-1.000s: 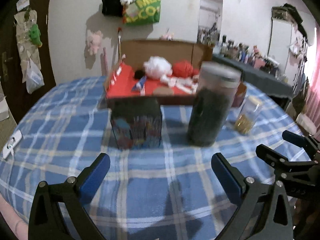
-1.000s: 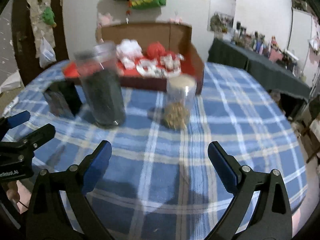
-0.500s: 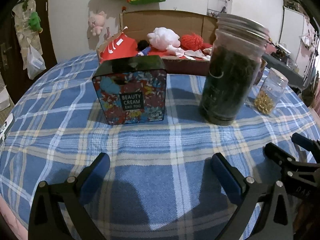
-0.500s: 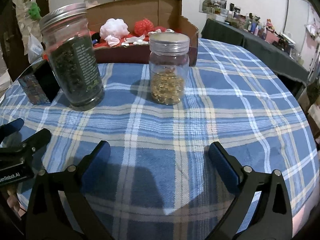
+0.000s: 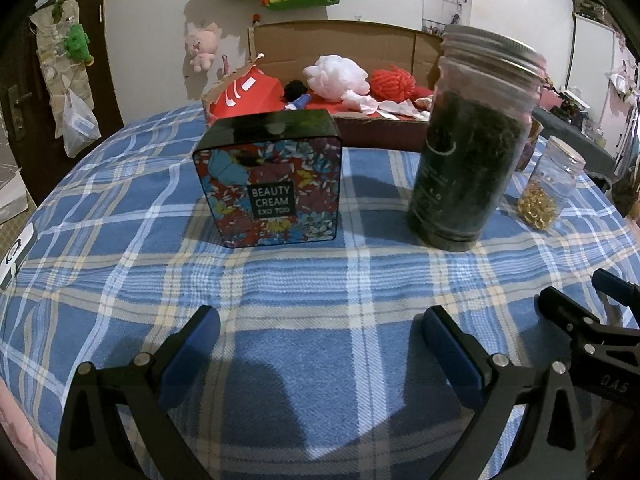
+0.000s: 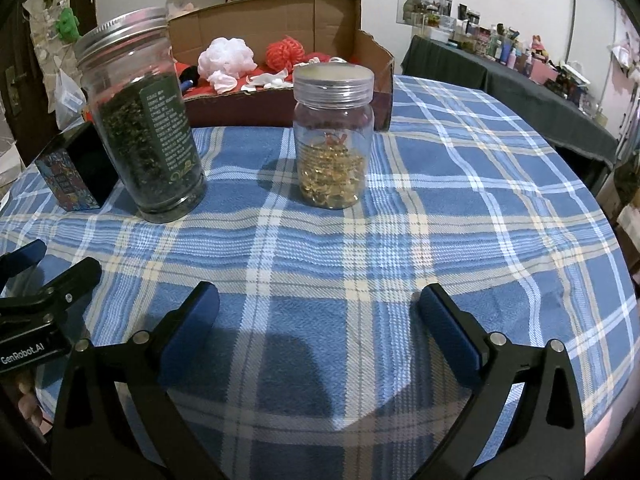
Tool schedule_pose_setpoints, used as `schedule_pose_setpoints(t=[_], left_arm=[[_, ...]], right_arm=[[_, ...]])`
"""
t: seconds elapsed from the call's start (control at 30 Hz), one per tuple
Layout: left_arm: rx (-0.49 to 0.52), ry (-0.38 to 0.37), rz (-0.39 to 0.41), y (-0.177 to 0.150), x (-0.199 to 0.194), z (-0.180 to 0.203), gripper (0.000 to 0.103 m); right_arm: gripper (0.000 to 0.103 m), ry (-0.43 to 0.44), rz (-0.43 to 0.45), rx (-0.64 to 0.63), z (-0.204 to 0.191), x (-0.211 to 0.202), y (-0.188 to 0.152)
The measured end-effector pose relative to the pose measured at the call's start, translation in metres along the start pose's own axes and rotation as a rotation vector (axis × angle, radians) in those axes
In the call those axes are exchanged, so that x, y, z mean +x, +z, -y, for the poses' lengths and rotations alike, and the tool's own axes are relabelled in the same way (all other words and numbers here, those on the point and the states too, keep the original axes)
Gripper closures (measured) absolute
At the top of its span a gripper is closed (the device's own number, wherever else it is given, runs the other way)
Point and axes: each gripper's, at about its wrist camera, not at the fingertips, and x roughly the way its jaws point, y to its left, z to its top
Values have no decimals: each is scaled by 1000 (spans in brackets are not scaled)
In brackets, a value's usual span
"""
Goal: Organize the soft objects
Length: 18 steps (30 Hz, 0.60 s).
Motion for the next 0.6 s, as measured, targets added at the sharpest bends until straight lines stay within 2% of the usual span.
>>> schedule_pose_setpoints(t=[0.6], left_arm=[[0, -2, -1, 0, 0, -1, 0]], right_arm=[[0, -1, -3, -3, 0, 1, 0]])
